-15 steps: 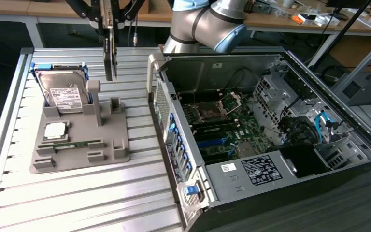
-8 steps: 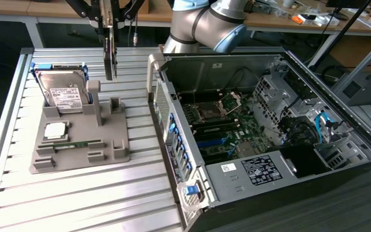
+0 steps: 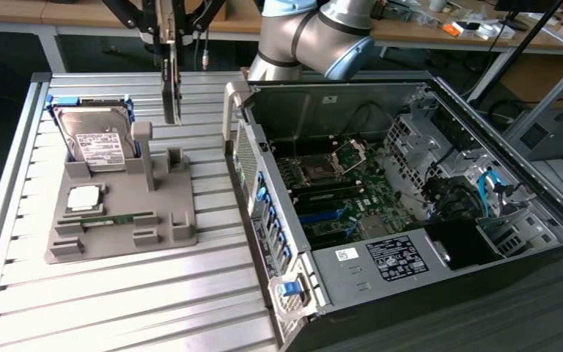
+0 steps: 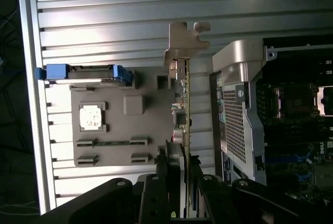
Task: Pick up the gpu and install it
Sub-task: 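Pick up the gpu and move the gpu toward the slot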
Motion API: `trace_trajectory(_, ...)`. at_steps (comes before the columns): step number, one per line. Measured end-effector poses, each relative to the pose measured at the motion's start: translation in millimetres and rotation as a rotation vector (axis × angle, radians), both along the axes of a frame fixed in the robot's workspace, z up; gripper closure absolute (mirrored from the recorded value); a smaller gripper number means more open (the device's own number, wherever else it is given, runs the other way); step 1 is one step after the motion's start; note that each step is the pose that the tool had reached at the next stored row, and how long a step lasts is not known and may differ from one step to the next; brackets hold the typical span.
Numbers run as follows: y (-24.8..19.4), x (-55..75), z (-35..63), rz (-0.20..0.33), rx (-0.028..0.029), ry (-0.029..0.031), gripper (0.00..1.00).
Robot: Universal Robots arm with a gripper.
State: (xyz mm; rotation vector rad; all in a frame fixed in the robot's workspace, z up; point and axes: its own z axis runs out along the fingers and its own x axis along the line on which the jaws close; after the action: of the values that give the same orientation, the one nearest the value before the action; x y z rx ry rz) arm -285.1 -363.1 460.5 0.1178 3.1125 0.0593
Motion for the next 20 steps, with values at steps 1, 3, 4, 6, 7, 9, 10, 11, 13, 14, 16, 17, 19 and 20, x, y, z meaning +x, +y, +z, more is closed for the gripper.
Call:
trace_trajectory(1, -0.2, 0.2, 0.0, 0.0, 0.0, 0.0, 0.73)
trace_trajectory(3, -0.6, 0.4, 0.0, 0.0, 0.0, 0.0, 0.73)
trace_trajectory(4, -0.8, 0.5, 0.0, 0.0, 0.0, 0.0, 0.73)
trace_trajectory(6, -1.4, 0.6, 0.0, 0.0, 0.0, 0.0, 0.73)
trace_trajectory(7, -1.8, 0.7, 0.0, 0.0, 0.0, 0.0, 0.73)
trace_trajectory(9, -2.6, 1.0, 0.0, 0.0, 0.0, -0.0001, 0.73)
trace_trajectory(10, -2.7, 1.2, 0.0, 0.0, 0.0, -0.0001, 0.73)
trace_trajectory(11, -2.9, 1.5, 0.0, 0.0, 0.0, 0.0, 0.73)
trace_trajectory(13, -3.3, 2.2, 0.0, 0.0, 0.0, 0.0, 0.73)
trace_trajectory(14, -3.4, 2.6, 0.0, 0.0, 0.0, 0.0001, 0.73)
trace_trajectory(16, -3.6, 3.3, 0.0, 0.0, 0.0, 0.0, 0.73)
trace_trajectory(17, -3.6, 3.7, 0.0, 0.0, 0.0, -0.0001, 0.73)
trace_trajectory(19, -3.6, 4.8, 0.0, 0.0, 0.0, 0.0001, 0.73)
trace_trajectory(20, -3.7, 5.3, 0.0, 0.0, 0.0, 0.0, 0.73)
